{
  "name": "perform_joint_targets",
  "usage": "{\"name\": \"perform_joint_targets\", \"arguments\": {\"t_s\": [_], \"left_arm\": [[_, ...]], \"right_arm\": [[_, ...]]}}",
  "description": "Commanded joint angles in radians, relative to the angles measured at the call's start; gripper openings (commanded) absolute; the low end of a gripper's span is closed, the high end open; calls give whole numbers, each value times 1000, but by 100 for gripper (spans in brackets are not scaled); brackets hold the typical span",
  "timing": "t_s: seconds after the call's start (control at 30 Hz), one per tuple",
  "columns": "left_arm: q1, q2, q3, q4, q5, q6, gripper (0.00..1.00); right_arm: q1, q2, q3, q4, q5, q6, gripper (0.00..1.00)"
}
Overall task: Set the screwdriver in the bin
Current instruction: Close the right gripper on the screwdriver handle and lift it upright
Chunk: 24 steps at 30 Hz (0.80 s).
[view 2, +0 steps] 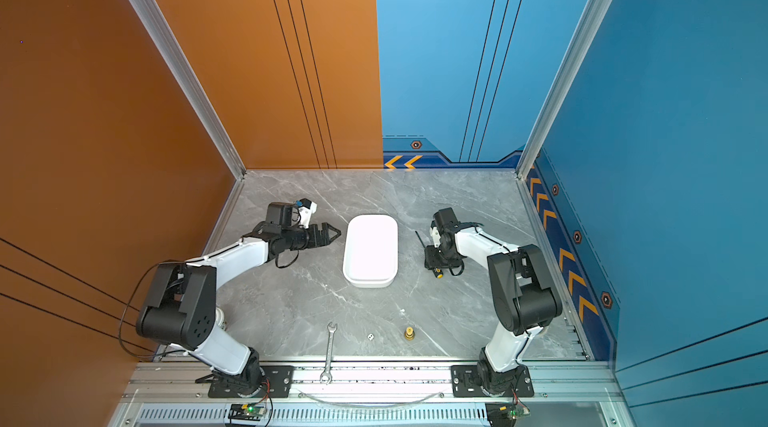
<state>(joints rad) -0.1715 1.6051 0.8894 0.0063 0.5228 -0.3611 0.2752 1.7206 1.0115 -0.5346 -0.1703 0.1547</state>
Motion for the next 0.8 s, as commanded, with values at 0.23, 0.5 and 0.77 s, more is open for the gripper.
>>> {"name": "perform_joint_targets", "arguments": {"t_s": [0.23, 0.5, 0.77], "left_arm": [[-8, 5, 43, -58, -24, 38, 98], [-8, 4, 42, -60, -11, 36, 98], [2, -12, 43, -59, 23, 36, 98]], "right_arm": [[5, 39, 30, -59, 34, 9, 36], [0, 51, 39, -65, -10, 14, 8], [-8, -16, 57, -68, -112, 91, 0]]}}
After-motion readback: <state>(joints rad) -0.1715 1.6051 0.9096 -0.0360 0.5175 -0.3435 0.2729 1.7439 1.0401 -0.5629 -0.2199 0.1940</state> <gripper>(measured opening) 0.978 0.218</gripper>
